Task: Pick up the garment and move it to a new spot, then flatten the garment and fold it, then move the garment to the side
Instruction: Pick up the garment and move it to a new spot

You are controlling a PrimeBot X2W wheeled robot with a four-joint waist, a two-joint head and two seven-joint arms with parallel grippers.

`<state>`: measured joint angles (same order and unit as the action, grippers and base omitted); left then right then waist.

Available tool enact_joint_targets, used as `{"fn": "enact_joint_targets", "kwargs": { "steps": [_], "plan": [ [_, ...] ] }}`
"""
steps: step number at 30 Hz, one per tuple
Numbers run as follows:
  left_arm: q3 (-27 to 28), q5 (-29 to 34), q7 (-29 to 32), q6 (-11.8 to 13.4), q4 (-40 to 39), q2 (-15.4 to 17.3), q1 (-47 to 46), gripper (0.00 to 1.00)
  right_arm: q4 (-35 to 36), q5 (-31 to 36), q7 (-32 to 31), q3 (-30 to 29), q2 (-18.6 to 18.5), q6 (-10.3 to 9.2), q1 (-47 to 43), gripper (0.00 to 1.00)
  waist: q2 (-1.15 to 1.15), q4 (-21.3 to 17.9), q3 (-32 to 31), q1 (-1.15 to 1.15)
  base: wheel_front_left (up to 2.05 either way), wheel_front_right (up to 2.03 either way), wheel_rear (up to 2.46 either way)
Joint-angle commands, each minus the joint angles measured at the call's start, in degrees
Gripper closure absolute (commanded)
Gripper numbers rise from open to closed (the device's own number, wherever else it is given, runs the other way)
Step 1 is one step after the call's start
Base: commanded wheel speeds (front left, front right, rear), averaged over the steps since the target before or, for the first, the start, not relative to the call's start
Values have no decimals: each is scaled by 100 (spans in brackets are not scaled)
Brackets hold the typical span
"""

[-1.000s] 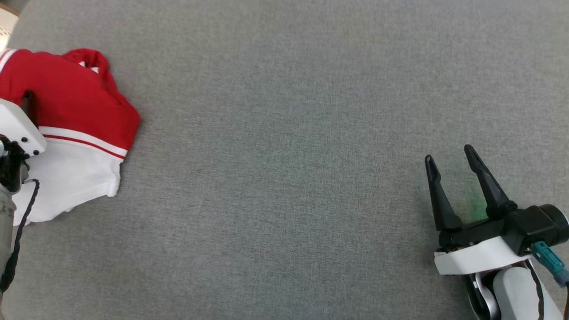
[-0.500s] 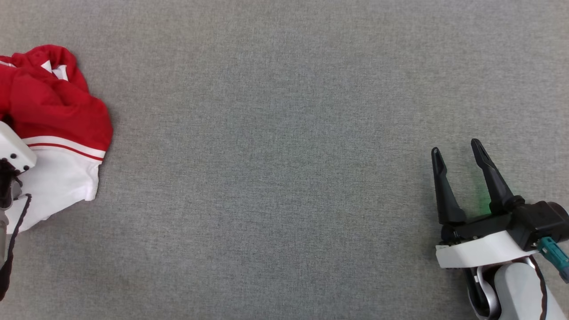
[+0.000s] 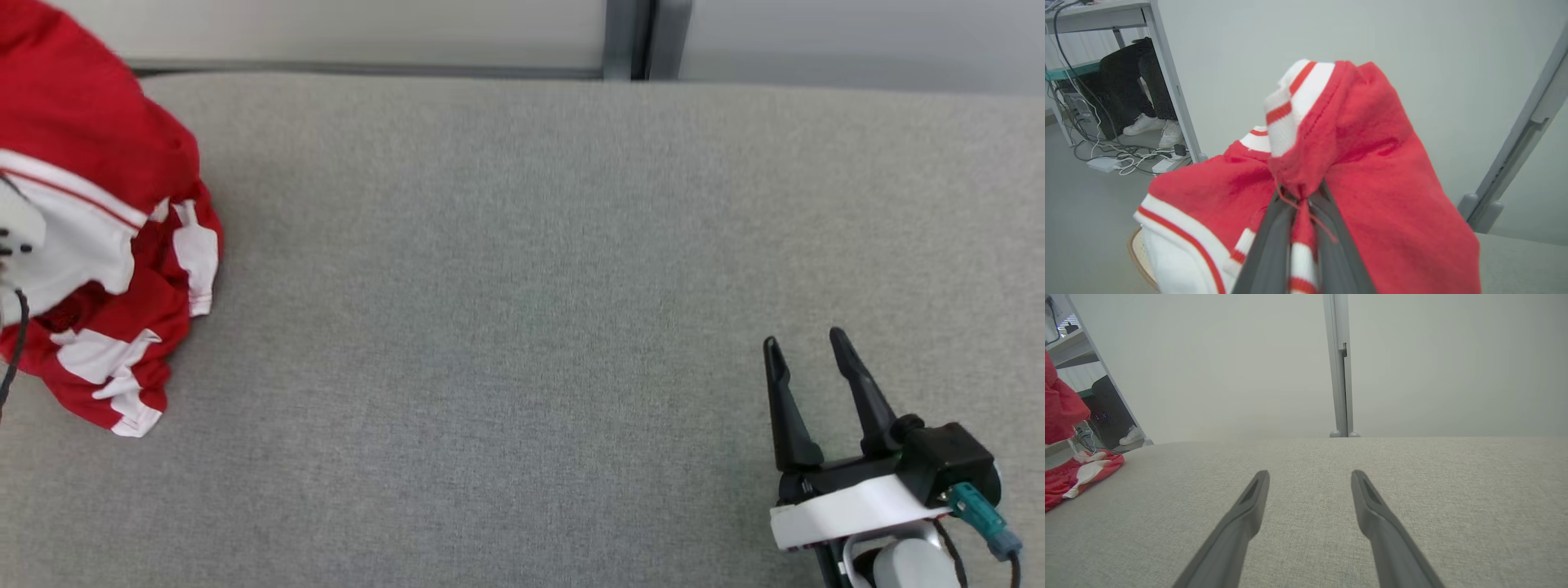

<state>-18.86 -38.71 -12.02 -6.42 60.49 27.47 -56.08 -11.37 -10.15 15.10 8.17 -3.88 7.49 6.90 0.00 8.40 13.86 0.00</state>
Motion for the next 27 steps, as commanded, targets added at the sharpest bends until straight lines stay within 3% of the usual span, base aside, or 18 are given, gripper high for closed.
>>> {"fn": "enact_joint_targets", "kwargs": {
  "steps": [1, 7, 10, 18, 23, 27],
  "plan": [
    [-44, 40, 27, -32, -219, 25, -123, 100, -11, -45, 8, 22, 24, 1, -81, 0, 0, -68, -481, 0, 0, 0, 0],
    [-300, -50, 406, -93, -1339, -88, -88, 100, -18, -96, 8, 141, 80, 1, -229, 0, 0, -434, -945, 0, 0, 0, 0],
    [-445, -95, 696, -93, -2125, -120, 129, 100, 8, -194, 8, 234, 86, 1, -245, 0, 0, -840, -1117, 0, 0, 0, 0],
    [-786, -315, 1505, 282, -3859, -492, 831, 100, 18, -345, 8, 245, 91, 1, -348, 0, 0, -2135, -1242, 0, 0, 0, 0],
    [-1324, 31, 1743, 489, -4176, -711, 1164, 100, 70, -402, 8, 134, 94, 1, -378, 0, 0, -2769, -1026, 0, 0, 0, 0],
    [-1848, 423, 1756, 555, -3781, -979, 1271, 100, 95, -448, 8, 144, 96, 1, -359, 0, 0, -3035, -692, 0, 0, 0, 0]
  ]
}}
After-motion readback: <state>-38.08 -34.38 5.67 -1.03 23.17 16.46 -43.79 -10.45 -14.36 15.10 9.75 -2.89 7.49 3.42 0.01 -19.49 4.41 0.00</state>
